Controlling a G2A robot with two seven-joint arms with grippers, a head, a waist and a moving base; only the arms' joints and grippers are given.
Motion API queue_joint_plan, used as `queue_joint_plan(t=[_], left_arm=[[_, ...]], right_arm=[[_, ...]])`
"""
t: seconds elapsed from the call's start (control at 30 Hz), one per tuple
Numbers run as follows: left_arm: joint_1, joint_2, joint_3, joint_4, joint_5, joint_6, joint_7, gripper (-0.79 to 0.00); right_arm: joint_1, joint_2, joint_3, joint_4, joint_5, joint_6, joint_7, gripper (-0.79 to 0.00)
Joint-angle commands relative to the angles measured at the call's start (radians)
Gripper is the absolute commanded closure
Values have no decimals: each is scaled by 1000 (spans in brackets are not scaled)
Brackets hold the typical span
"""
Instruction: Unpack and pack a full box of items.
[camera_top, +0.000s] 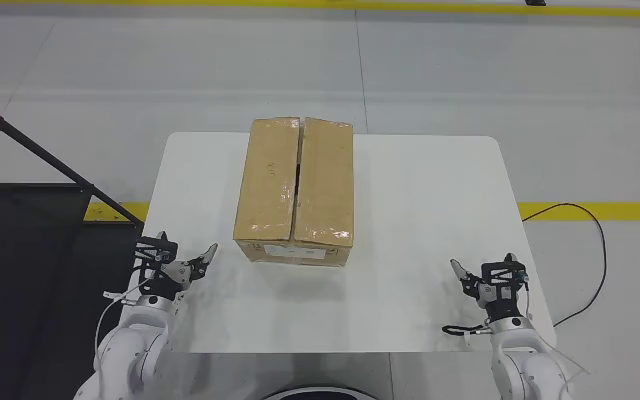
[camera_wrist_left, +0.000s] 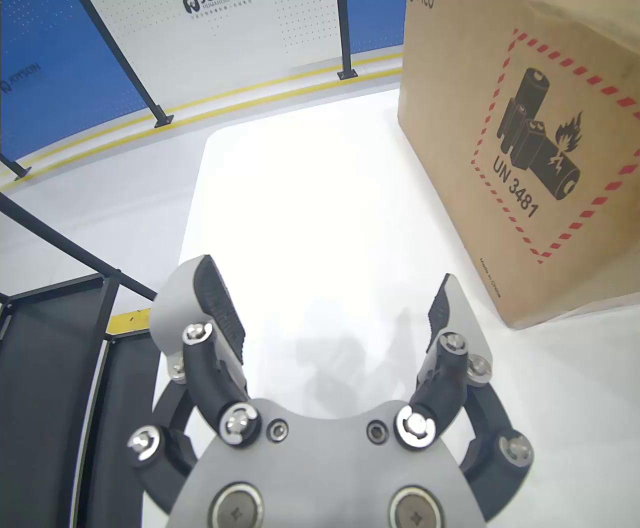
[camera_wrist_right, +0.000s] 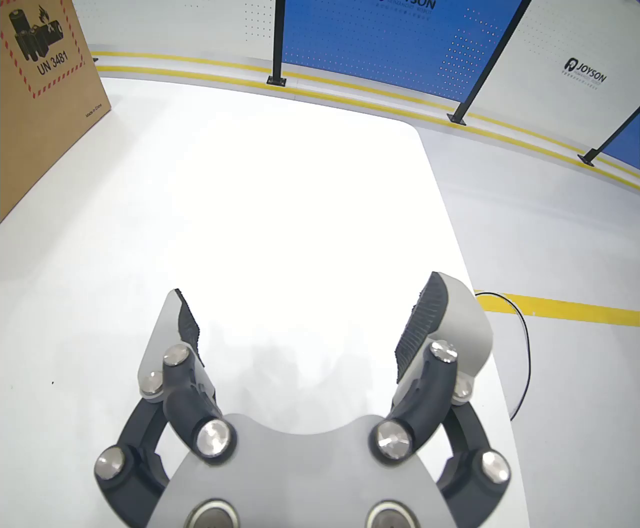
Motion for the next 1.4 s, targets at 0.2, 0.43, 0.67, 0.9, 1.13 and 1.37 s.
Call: queue_joint_plan(t=[0.2,0.43,0.67,0.9,1.13,1.37], left_arm=[[-2,0,1,-2,0,-2,3,-785],[-16,-2,-21,-1,-34,-35,54,-785],[-50,-9,-40,12,-216,-106,83,-785],[-65,-11,-38,24,-249,-105,75,-785],[-80,-15,-19,36,-253,-101,67,-785],[-128,-26,49,62,-235,-69,73,-785]], right_arm=[[0,0,0,0,0,0,0,-785],[0,-2,0,-46,-12,-1,-25,-785],[9,-7,-21,-176,1,-22,-30,-785],[20,-9,-34,-205,6,-29,-16,-785],[21,-11,-37,-203,24,-35,-28,-785],[4,-8,-52,-220,-73,-107,-110,-785]])
